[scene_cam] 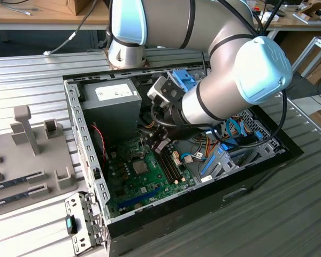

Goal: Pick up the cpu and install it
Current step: 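Close the cpu cover, then install the first cpu locking lever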

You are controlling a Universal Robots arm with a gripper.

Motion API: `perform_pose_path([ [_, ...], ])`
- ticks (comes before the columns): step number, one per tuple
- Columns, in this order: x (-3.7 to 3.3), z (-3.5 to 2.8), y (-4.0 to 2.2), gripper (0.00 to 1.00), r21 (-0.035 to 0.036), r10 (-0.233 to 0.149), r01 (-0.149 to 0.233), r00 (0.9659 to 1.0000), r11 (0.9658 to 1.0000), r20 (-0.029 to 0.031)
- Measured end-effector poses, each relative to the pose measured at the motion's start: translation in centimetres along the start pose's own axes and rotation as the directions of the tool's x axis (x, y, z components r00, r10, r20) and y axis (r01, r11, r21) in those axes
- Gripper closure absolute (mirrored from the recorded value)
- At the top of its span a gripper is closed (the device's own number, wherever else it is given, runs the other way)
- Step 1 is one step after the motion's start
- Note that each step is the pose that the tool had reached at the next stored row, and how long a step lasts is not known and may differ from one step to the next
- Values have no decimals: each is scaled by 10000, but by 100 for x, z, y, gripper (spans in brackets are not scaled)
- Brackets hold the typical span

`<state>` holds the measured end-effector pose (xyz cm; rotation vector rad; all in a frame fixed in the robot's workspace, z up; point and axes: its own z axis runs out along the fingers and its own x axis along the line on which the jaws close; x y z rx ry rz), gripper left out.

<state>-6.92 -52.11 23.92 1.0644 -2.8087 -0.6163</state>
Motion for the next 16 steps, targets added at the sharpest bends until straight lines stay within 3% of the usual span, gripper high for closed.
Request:
perform_pose_path([
  [7,-1,4,-14,89,-1,-2,2,10000,10000,1],
  [11,-100,53,-21,89,-6,12,-12,10000,10000,-25],
  [16,-245,130,62,89,-7,3,-3,10000,10000,-31],
])
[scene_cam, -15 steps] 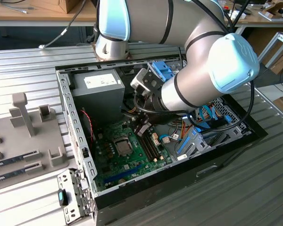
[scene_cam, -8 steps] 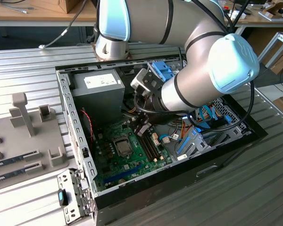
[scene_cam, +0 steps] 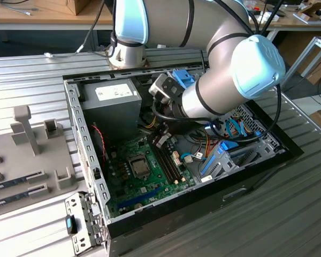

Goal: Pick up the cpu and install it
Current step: 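Install the first cpu locking lever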

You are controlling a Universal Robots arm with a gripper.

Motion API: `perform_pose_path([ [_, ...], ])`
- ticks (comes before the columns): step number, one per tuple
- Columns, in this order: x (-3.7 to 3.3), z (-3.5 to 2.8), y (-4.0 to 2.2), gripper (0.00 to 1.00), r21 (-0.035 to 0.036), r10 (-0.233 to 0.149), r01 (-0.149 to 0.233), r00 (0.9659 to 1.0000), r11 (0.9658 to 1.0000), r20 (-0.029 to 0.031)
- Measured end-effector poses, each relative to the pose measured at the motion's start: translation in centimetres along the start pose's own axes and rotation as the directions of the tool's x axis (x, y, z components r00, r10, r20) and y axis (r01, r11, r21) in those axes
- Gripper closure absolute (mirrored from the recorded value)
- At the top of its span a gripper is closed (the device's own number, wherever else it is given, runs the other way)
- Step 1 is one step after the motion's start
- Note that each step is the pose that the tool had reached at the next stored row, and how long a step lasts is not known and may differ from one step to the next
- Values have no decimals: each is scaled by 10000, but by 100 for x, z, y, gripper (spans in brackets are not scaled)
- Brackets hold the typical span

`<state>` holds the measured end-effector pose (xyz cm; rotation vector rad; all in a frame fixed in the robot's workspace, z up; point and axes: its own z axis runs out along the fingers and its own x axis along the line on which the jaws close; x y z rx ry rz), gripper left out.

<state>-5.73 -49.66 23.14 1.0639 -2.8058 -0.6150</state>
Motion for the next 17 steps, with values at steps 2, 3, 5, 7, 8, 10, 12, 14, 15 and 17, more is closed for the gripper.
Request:
perform_pose_path([
  [2,-48,24,28,89,0,-3,3,10000,10000,-2],
  [3,-69,35,38,89,-1,-9,9,10000,10000,-3],
  [5,-95,49,55,89,-2,-31,31,10000,10000,-15],
  [7,-95,50,56,89,-3,-45,45,10000,10000,-20],
  [8,-95,50,56,89,-4,-52,52,10000,10000,-24],
  [10,-100,51,60,89,-4,-64,64,10000,10000,-30],
  [12,-124,65,86,89,-6,-77,77,10000,10000,-35],
  [14,-148,81,119,89,-7,-89,89,10000,10000,-40],
  [15,-145,86,133,89,-7,-97,97,9999,10000,-44],
  [17,-111,99,166,89,-8,-107,107,9999,9999,-45],
])
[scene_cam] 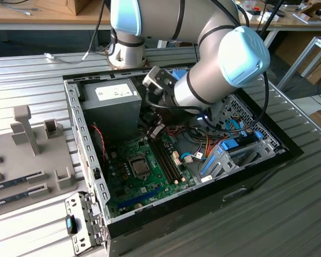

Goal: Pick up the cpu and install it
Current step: 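Install the first cpu locking lever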

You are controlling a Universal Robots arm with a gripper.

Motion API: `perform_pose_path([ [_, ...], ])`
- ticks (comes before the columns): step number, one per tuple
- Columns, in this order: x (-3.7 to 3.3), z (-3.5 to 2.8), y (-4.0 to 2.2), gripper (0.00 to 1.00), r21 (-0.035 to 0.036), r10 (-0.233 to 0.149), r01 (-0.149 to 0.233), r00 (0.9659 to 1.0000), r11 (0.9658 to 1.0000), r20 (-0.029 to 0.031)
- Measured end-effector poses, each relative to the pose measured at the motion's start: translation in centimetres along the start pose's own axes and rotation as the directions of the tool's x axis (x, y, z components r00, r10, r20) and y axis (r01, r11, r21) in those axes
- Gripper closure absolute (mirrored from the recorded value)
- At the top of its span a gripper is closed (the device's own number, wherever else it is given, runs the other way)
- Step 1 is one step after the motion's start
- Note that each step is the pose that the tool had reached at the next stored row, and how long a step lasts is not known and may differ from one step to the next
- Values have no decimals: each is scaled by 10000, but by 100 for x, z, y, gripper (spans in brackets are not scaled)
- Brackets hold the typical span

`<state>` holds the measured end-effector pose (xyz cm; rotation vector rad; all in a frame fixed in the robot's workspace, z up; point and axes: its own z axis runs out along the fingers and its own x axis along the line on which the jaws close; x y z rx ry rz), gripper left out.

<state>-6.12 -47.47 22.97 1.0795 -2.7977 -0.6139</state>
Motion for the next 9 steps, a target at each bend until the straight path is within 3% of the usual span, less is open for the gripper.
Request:
perform_pose_path([
  [4,80,23,68,89,6,-12,12,10000,10000,1],
  [9,113,12,49,89,-13,-59,59,10000,10000,-5],
])
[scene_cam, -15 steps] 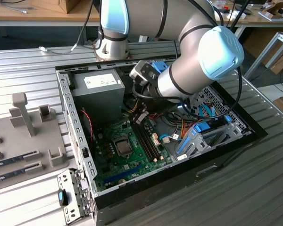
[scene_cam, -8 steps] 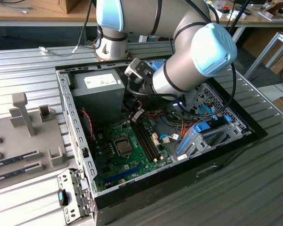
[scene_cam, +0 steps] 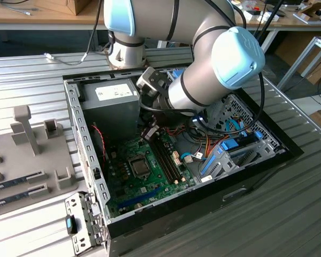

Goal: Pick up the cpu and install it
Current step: 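Install the first cpu locking lever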

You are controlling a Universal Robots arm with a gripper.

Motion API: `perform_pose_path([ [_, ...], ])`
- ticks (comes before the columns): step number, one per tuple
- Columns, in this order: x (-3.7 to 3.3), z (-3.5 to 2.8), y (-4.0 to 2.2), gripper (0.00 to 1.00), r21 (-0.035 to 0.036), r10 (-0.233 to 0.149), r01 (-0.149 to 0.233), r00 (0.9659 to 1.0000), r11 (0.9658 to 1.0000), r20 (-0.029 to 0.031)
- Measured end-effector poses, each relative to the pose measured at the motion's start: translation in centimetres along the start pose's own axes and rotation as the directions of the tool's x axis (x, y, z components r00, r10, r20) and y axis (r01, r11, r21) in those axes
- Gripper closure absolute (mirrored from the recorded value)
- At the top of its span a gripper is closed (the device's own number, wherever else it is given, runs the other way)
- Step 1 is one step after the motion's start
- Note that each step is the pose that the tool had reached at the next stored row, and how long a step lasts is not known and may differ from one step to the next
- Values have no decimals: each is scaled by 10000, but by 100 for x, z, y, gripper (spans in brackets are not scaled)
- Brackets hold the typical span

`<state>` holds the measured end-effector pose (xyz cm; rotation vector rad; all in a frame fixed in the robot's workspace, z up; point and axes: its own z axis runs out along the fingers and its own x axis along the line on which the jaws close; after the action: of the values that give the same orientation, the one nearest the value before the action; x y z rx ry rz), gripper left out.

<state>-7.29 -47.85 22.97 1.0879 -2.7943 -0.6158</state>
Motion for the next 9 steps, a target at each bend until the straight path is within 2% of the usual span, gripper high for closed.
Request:
perform_pose_path([
  [4,19,-9,-23,89,-53,-34,34,10000,10000,35],
  [9,-10,-17,-64,89,-113,-48,48,10000,9999,74],
])
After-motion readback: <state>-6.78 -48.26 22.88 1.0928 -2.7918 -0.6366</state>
